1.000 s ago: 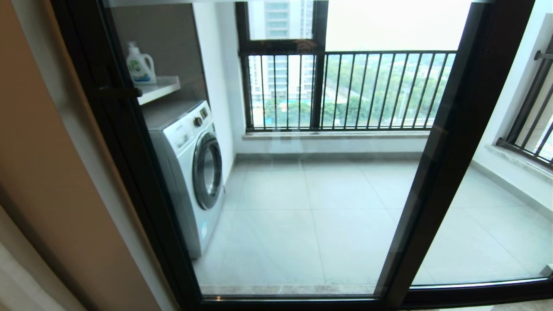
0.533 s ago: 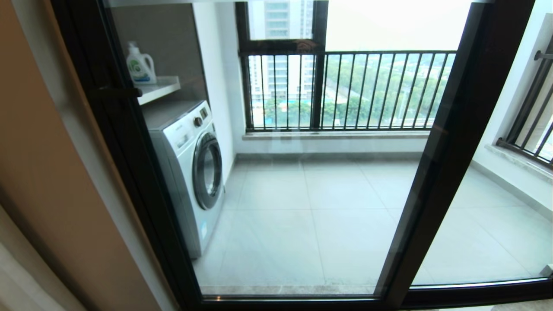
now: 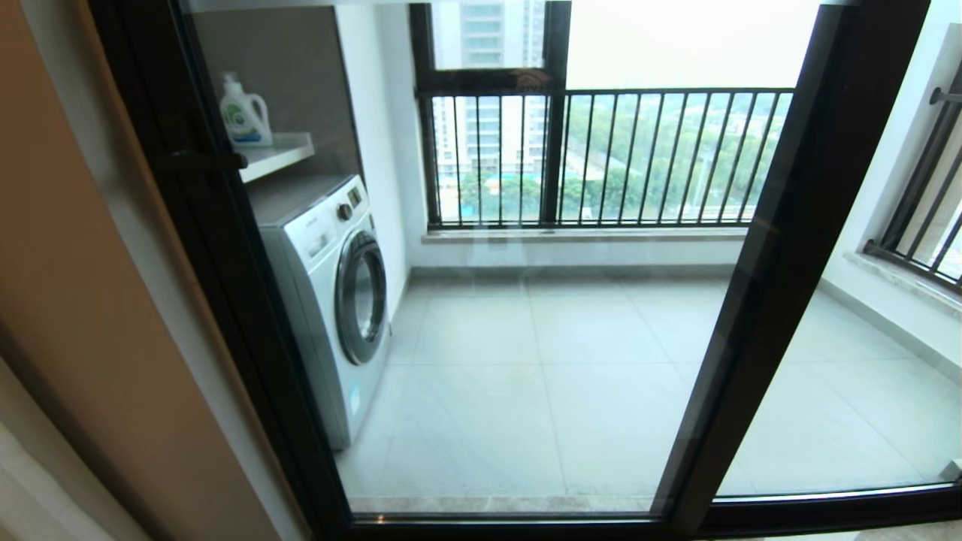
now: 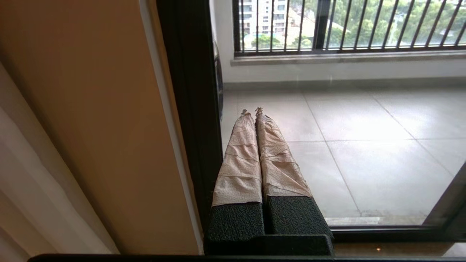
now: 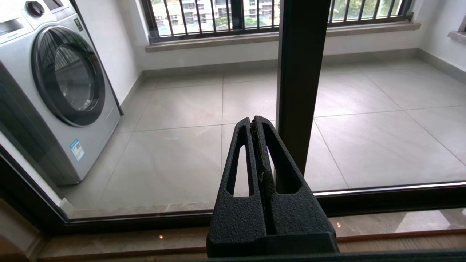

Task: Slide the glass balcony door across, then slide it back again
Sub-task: Open the slid door

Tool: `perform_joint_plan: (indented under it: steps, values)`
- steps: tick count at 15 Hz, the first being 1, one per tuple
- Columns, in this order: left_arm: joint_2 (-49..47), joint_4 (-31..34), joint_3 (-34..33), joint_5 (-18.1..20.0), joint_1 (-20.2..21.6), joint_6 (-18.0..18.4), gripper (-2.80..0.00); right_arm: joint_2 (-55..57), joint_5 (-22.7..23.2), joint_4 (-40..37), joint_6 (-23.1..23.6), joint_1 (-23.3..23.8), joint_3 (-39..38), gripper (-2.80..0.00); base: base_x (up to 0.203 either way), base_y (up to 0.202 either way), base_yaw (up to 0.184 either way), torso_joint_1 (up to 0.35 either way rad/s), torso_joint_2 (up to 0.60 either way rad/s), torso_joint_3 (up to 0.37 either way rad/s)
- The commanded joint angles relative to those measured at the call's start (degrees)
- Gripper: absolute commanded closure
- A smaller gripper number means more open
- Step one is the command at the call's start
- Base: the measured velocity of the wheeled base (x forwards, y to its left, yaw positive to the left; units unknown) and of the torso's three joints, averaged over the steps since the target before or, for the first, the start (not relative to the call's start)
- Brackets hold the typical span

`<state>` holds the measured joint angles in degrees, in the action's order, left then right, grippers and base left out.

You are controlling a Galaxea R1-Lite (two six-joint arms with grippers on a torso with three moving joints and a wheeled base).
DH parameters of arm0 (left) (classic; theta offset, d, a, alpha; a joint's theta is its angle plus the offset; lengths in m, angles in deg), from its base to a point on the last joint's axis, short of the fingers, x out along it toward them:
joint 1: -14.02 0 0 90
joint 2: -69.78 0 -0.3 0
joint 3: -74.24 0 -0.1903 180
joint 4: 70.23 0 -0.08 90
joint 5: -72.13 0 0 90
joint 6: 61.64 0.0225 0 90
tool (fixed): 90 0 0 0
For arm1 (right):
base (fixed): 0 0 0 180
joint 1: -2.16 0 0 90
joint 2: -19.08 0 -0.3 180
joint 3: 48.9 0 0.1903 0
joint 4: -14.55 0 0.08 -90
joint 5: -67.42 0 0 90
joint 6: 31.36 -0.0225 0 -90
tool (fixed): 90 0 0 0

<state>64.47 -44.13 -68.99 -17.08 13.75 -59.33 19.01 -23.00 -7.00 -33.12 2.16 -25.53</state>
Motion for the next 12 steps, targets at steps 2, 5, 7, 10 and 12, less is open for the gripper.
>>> perform_joint_plan:
  steps: [2, 5, 7, 10, 12]
  values:
    - [-10.24, 0.83, 8.08, 3.34, -0.29, -0.54, 0.00, 0.07, -0.02, 0.03, 0.00, 0.00, -0.70, 0.00, 0.000, 0.000, 0.000, 0.000, 0.00, 0.000]
    - [-20.38, 0.63, 13.42, 4.70, -0.34, -0.60, 0.00, -0.01, -0.02, 0.03, 0.00, 0.00, -0.70, 0.00, 0.000, 0.000, 0.000, 0.000, 0.00, 0.000]
    - [-30.50, -1.85, 18.42, 4.90, -0.34, -0.67, 0.00, -0.01, -0.02, 0.03, 0.00, 0.00, -0.70, 0.00, 0.000, 0.000, 0.000, 0.000, 0.00, 0.000]
    - [-46.36, -10.65, 25.33, 5.02, -0.35, -0.71, 0.00, 0.07, -0.02, 0.03, 0.00, 0.00, -0.70, 0.00, 0.000, 0.000, 0.000, 0.000, 0.00, 0.000]
    - [-56.73, -17.20, 30.49, 5.07, -0.35, -0.74, 0.00, 0.07, -0.02, 0.03, 0.00, 0.00, -0.70, 0.00, 0.000, 0.000, 0.000, 0.000, 0.00, 0.000]
